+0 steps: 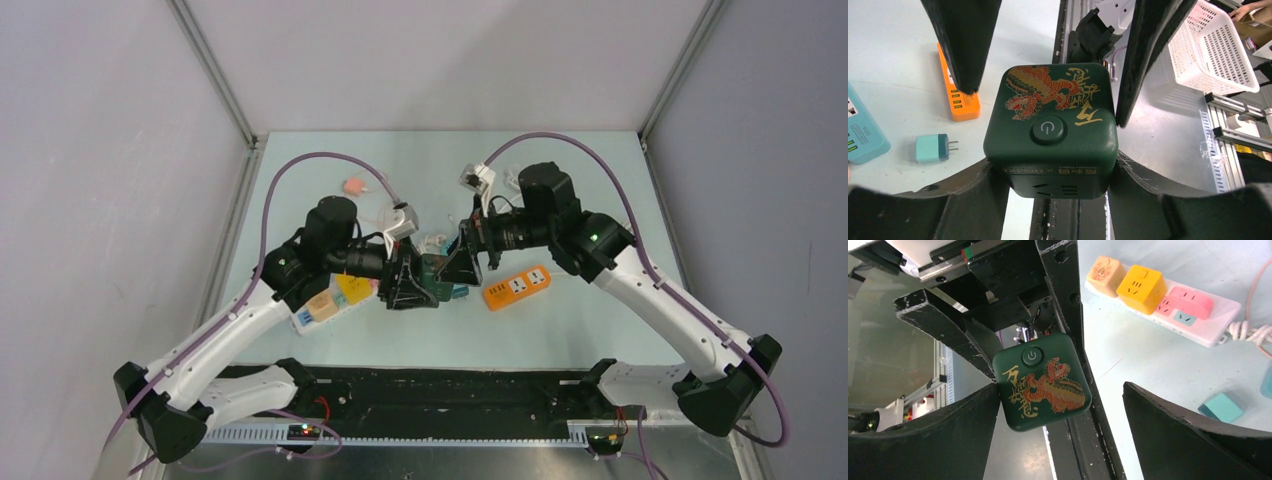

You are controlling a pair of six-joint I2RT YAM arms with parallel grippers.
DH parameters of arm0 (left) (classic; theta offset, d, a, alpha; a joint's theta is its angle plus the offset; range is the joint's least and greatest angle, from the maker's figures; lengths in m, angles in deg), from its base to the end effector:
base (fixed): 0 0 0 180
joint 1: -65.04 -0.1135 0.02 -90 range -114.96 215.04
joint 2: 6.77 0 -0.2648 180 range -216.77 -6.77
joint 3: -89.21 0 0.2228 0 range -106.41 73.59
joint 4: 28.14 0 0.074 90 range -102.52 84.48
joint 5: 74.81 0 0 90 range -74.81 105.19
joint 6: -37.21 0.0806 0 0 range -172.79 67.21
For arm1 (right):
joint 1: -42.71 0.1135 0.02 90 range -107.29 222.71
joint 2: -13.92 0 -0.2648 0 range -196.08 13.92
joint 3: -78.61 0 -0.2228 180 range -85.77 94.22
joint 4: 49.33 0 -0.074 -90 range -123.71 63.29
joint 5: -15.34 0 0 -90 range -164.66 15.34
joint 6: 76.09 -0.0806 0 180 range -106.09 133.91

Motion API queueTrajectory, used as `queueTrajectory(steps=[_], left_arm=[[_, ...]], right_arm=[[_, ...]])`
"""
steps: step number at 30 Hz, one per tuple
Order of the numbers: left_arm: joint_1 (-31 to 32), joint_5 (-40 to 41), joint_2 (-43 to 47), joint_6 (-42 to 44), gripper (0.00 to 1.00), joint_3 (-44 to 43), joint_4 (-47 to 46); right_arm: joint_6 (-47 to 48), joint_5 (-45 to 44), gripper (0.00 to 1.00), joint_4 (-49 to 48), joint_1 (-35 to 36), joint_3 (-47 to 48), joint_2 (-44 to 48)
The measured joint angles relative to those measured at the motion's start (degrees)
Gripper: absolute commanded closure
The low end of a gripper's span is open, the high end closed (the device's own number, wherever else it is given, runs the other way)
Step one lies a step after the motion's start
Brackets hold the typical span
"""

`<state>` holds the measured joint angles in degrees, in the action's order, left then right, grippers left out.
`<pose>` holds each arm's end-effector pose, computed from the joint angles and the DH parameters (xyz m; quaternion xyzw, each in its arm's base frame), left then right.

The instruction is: Insert the plug

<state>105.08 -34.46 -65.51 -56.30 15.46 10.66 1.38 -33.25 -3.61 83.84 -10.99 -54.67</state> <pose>0.1237 -0.1842 0.3467 0.4560 0.6501 -0.5105 0.3299 0.1556 0.2066 0.3883 -0.3805 0.7122 0.4947 0.3214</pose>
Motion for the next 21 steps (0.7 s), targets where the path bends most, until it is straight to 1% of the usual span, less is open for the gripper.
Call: queueTrajectory(steps=[3, 4, 6, 7, 9, 11, 15, 18, 20, 21], left_arm=[[0.2, -0.13, 0.48, 0.57, 1.0, 0.17, 0.13], [0.26, -0.11, 0.5, 0.61, 1.0, 0.17, 0.11], [0.35, -0.04, 0.52, 0.72, 1.0, 0.22, 0.17], [0.35, 0.0, 0.52, 0.81, 1.0, 0.26, 0.17], [0.37, 0.28, 0.52, 1.01, 1.0, 0.28, 0.46], [0.44, 0.48, 0.52, 1.01, 0.99, 0.28, 0.57], [0.87, 0.46, 0.52, 1.01, 1.0, 0.28, 0.72], [1.22, 0.35, 0.52, 1.01, 1.0, 0.28, 0.98], [1.44, 0.07, 0.52, 1.03, 1.0, 0.28, 0.96], [1.49, -0.07, 0.52, 1.05, 1.0, 0.28, 0.96]], right_arm=[[1.01, 0.11, 0.06, 1.11, 1.53, 0.7, -1.33], [1.07, 0.17, 0.09, 1.18, 1.86, 0.83, -1.75], [1.07, 1.03, 0.17, 1.36, 2.19, 1.01, -2.51], [1.14, 1.4, 0.24, 1.36, 2.25, 1.03, -2.71], [1.05, 2.69, 0.31, 1.38, 2.36, 1.11, -3.02], [1.31, 3.3, 0.33, 1.4, 2.58, 1.25, -3.15], [2.45, 4.59, 0.27, 2.32, 2.78, 1.6, -3.43], [3.19, 5.29, 0.26, 2.64, 3.17, 1.7, -3.93], [3.65, 5.68, 0.28, 2.69, 3.5, 1.73, -4.39], [3.82, 5.9, 0.33, 2.71, 3.69, 1.73, -4.63]])
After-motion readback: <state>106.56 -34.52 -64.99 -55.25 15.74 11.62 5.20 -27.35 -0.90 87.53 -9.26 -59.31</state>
